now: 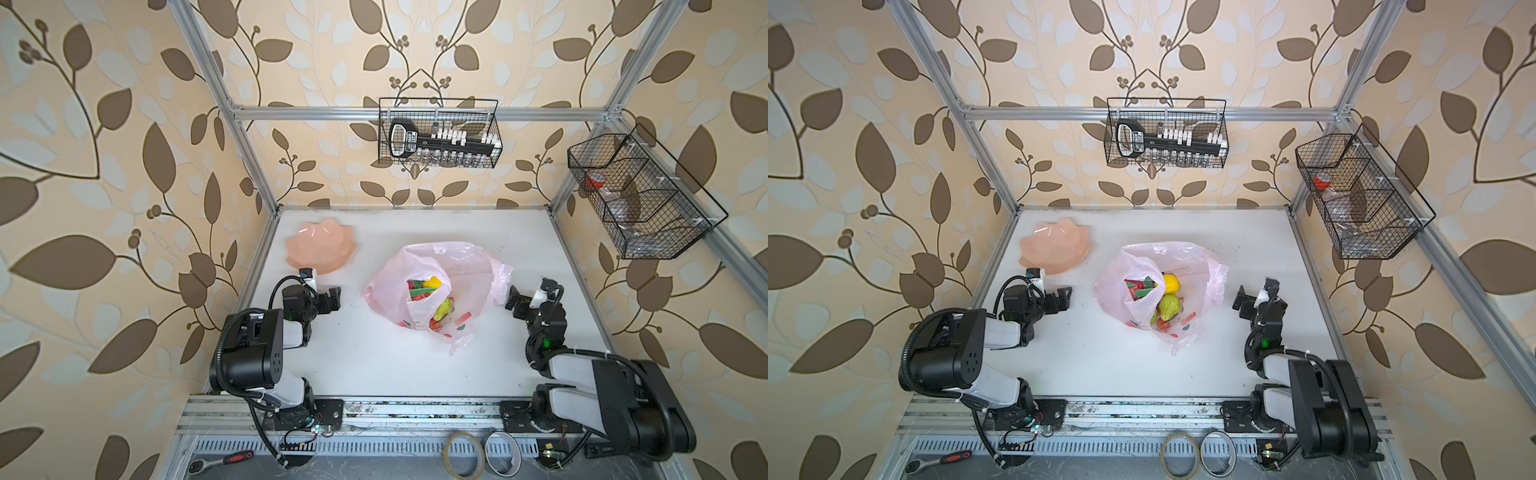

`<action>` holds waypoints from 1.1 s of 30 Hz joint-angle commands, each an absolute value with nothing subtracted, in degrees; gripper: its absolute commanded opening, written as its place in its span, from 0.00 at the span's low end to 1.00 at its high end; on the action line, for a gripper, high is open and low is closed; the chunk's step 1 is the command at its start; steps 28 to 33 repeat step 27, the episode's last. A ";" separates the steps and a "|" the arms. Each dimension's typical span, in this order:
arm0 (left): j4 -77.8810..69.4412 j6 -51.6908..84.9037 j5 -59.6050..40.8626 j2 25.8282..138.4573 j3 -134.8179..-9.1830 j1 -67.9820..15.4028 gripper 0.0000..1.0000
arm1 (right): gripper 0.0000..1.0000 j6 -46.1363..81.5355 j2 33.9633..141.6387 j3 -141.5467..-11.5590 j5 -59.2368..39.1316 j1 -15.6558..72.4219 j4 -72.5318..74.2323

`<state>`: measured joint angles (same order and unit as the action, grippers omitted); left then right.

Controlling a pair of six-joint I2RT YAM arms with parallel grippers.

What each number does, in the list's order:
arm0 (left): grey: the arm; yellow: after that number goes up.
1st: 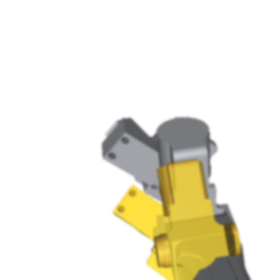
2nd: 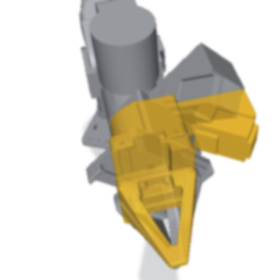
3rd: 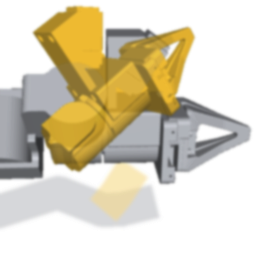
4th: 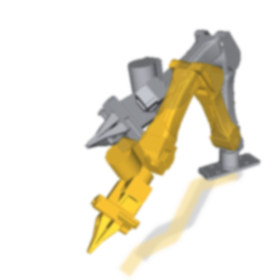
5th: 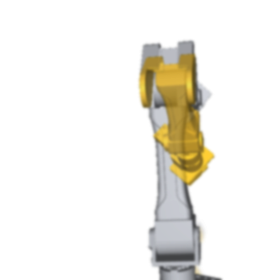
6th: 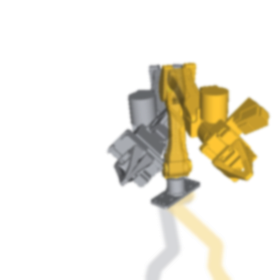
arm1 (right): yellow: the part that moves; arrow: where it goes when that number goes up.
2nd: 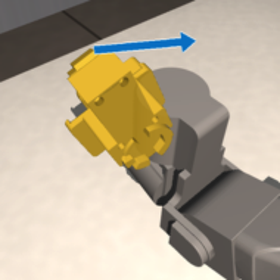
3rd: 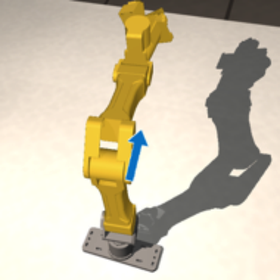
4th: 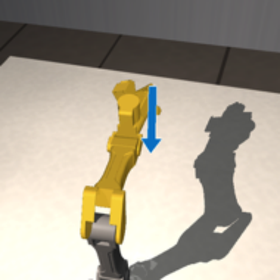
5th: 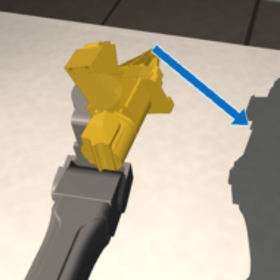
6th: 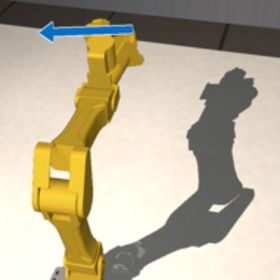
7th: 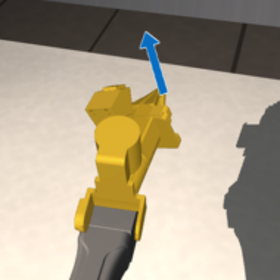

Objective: Place the fruits into the plastic bag

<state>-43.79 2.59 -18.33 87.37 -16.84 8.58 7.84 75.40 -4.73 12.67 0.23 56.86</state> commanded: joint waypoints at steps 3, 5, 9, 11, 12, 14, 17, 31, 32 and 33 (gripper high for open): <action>-43.98 -0.48 -19.17 86.53 -21.84 6.57 0.99 | 1.00 3.41 78.63 -7.94 18.94 2.76 65.14; -43.18 -0.58 -18.00 86.50 -22.15 6.08 0.99 | 1.00 4.20 76.62 -8.01 18.73 2.46 62.32; -42.98 -0.57 -17.31 86.40 -22.31 5.64 0.99 | 1.00 4.31 76.13 -8.33 23.16 4.12 61.26; -43.08 -0.62 -17.31 86.31 -22.15 5.70 0.99 | 1.00 3.71 77.38 -7.95 21.85 3.74 63.59; -43.02 -0.63 -17.31 86.32 -22.15 5.69 0.99 | 1.00 3.29 77.37 -7.82 20.87 3.78 63.22; -43.07 -0.61 -17.31 86.29 -22.06 5.67 0.99 | 1.00 2.28 77.20 -8.59 18.32 3.95 61.61; -43.08 -0.67 -17.23 86.30 -22.06 5.69 0.99 | 1.00 2.52 77.21 -8.99 15.32 2.83 60.86; -43.47 -0.62 -17.23 85.91 -21.74 5.59 0.99 | 1.00 2.65 76.99 -9.04 11.41 1.28 60.52; -43.47 -0.62 -17.23 85.91 -21.74 5.59 0.99 | 1.00 2.65 76.99 -9.04 11.41 1.28 60.52; -43.47 -0.62 -17.23 85.91 -21.74 5.59 0.99 | 1.00 2.65 76.99 -9.04 11.41 1.28 60.52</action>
